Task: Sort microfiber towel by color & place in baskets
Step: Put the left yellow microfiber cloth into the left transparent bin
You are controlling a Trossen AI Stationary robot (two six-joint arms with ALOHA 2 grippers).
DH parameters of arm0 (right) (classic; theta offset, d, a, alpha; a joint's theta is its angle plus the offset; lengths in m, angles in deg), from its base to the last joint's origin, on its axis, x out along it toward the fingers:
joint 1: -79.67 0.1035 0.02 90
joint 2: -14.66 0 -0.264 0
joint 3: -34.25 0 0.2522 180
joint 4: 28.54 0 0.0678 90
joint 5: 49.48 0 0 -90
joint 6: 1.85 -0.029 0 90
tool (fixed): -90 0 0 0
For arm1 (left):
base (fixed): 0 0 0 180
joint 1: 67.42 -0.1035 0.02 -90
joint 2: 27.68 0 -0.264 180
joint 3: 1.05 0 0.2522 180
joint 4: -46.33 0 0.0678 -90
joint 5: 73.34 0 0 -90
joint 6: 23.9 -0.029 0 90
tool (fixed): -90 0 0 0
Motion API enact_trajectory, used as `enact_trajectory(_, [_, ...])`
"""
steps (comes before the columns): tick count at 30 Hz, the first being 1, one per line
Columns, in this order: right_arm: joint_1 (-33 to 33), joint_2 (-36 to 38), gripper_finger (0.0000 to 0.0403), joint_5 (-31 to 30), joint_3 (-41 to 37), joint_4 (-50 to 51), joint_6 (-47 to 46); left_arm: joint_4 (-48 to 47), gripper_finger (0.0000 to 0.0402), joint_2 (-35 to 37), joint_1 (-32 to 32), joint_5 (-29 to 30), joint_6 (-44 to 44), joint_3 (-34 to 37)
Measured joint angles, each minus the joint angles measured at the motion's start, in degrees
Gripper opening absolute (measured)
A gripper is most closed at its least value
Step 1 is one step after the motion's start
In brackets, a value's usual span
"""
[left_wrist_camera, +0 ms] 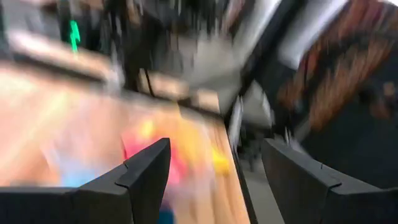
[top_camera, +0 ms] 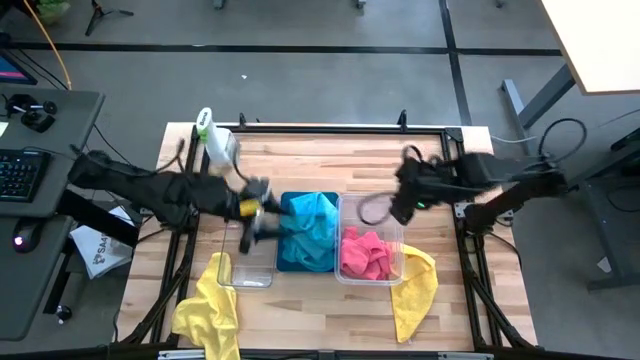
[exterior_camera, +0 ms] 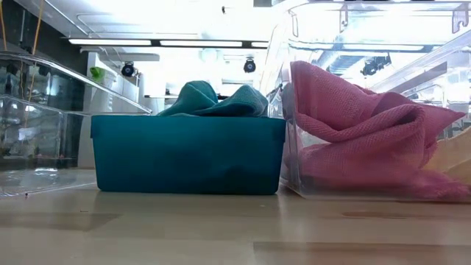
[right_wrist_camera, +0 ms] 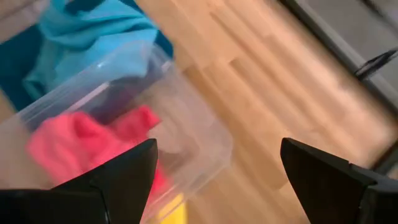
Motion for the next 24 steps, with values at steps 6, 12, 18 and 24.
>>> enact_trajectory(6, [8.21,11.40,0.0337,0.69,-16.96,-12.93,-9.18,-23.64,0.0238,-9.57,14.36,4.36,16.68,-12.46])
enact_trajectory(12, [13.42,14.33,0.0337,1.23,-24.76,-24.87,-9.10,-40.56,0.0238,-20.61,28.37,1.93,38.87,-22.70])
enact_trajectory(18, [16.32,14.00,0.0337,0.25,-25.24,-26.78,-7.77,-48.10,0.0238,-29.83,36.93,-8.96,60.15,-26.17])
enact_trajectory(24, [16.71,14.00,0.0337,-3.89,-25.24,-27.44,-7.96,-48.84,0.0238,-37.70,39.42,-11.16,74.38,-26.17])
